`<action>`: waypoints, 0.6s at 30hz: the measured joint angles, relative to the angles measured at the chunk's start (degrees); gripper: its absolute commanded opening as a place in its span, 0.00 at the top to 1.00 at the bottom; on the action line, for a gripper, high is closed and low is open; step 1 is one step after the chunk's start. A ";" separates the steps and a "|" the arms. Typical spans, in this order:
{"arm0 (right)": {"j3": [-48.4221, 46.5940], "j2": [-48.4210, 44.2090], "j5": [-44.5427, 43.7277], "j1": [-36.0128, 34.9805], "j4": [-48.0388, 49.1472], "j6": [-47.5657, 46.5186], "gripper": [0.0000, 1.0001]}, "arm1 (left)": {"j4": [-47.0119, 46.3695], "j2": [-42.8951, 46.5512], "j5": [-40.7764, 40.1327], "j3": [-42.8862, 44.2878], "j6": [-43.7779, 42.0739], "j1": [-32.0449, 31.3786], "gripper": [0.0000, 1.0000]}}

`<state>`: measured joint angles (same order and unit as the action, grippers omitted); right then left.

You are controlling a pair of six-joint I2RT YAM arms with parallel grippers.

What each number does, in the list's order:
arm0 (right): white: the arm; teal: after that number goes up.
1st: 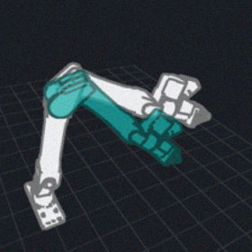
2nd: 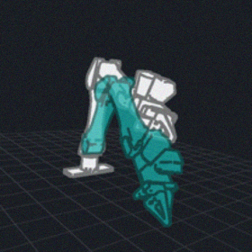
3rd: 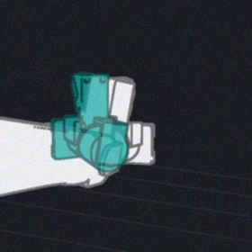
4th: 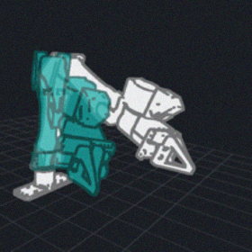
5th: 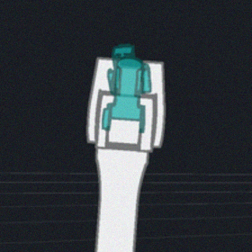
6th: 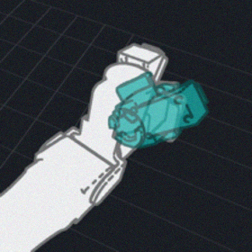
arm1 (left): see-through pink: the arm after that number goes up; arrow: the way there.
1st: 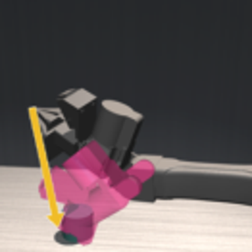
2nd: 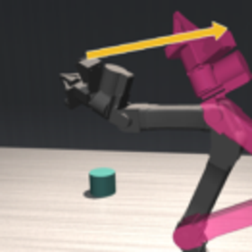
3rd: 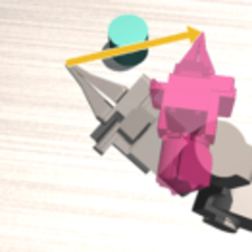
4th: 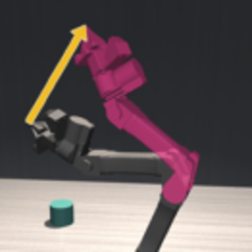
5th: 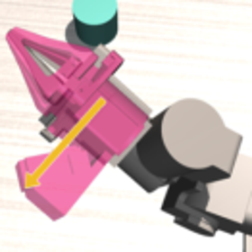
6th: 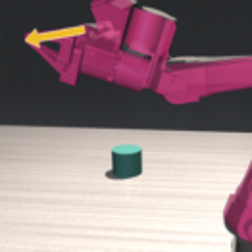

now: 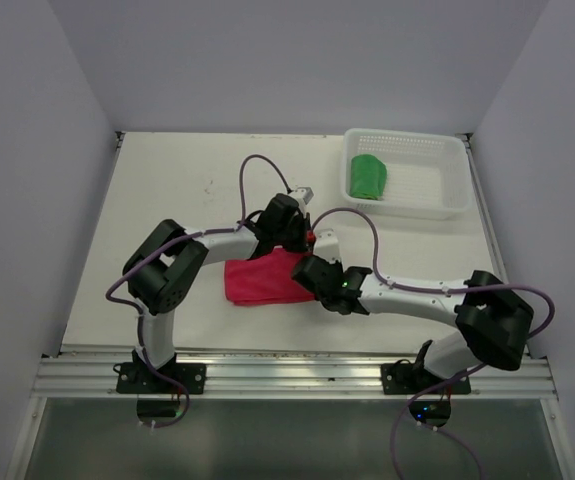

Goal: Roll the towels
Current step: Roll the towel

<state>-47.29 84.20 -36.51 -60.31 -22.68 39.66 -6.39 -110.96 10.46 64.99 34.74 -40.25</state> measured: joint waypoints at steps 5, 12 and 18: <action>-1.79 2.49 0.02 -0.07 -0.46 -0.46 1.00 | -0.15 0.02 -0.22 0.00 -0.87 0.09 1.00; -1.81 3.98 0.28 -0.35 1.16 -1.64 0.95 | -0.17 0.74 -0.63 -0.07 -1.64 0.22 1.00; -1.07 4.79 1.77 -0.44 5.51 -2.23 0.87 | -0.22 0.96 -1.70 -0.55 -2.95 0.55 1.00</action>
<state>-48.36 88.99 -34.74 -60.75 -17.17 37.43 -6.61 -110.00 8.75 64.45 31.79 -39.70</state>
